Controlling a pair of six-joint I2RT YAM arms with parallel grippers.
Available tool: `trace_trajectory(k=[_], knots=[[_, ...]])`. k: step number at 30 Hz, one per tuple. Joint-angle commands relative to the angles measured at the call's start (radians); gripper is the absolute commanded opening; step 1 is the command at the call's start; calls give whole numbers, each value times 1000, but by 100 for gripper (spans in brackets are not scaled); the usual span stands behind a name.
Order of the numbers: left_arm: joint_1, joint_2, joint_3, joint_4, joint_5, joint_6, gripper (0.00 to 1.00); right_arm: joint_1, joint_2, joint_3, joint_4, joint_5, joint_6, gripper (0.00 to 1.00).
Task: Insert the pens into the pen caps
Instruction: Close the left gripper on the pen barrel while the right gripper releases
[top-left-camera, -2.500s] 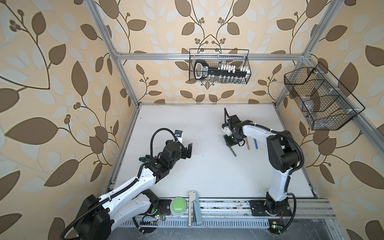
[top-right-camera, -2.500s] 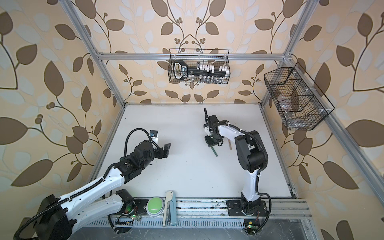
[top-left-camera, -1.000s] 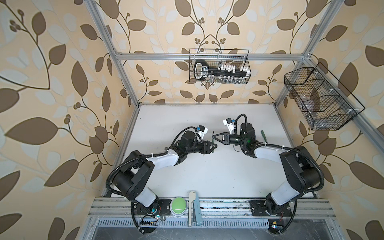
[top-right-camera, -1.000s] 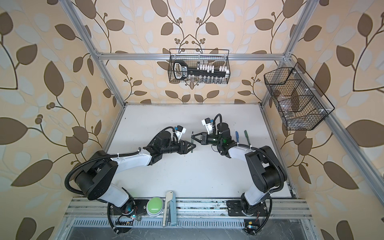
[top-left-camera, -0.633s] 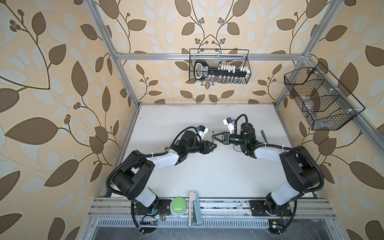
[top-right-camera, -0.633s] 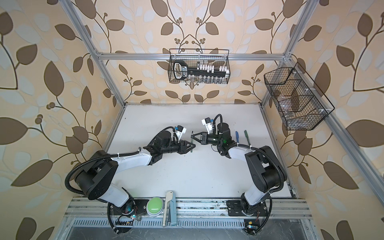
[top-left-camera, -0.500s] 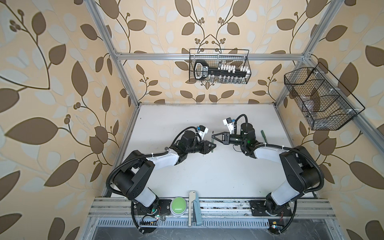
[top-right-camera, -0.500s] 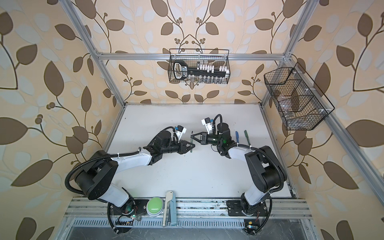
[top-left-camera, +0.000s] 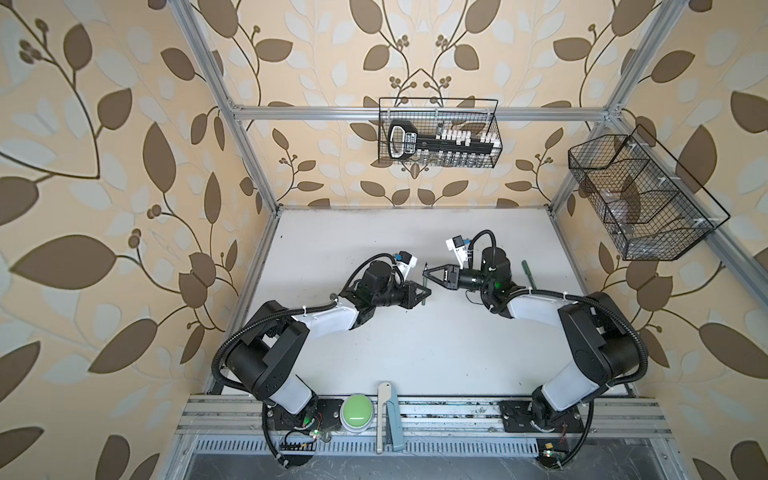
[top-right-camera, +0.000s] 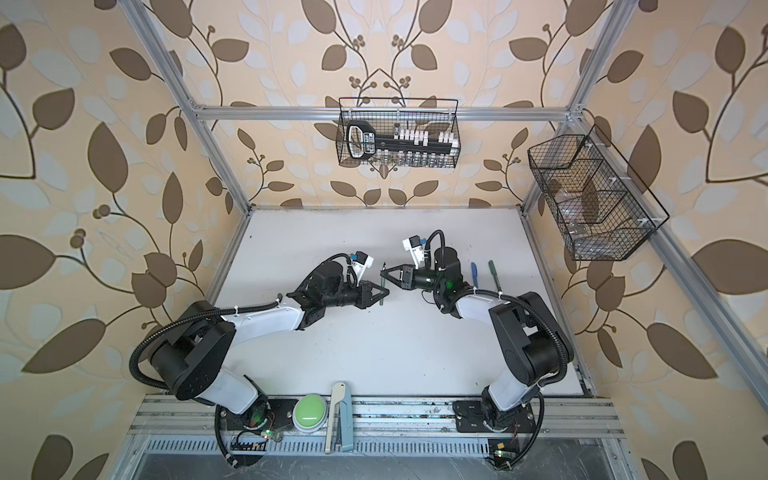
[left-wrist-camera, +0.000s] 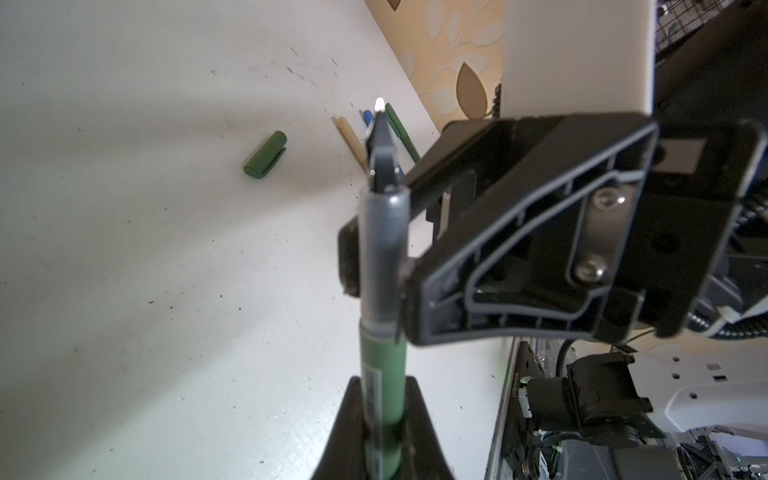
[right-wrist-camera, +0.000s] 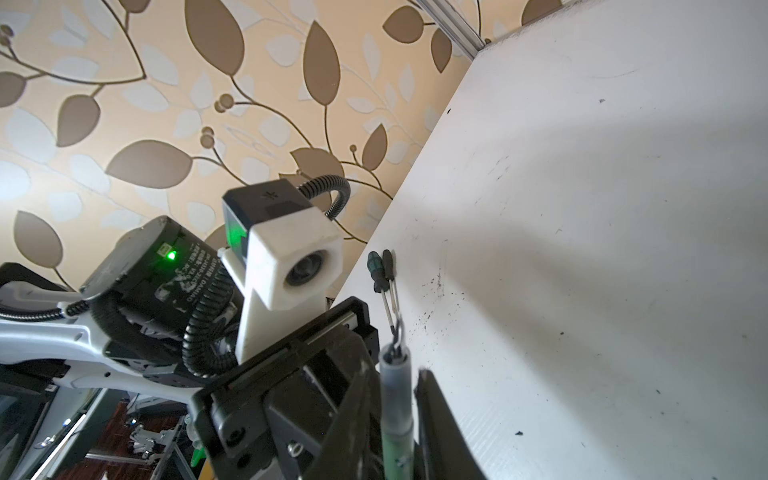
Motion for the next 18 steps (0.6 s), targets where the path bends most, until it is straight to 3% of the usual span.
trace_trajectory(k=[1,3,7,15,18], knots=[[4,-67,53,-109,-57,87,2,5,-51,6,-79,26,-60,35],[4,-84,69,-185,-89,135,2,-4,-85,36,-235,92,-127,38],[4,-97,98,-336,-196,231,3,-32,-144,124,-641,360,-277,39],[5,-166,125,-460,-287,312,0,-145,-85,180,-925,597,-359,48],[5,-183,108,-456,-302,323,0,-153,-22,202,-916,609,-366,48]])
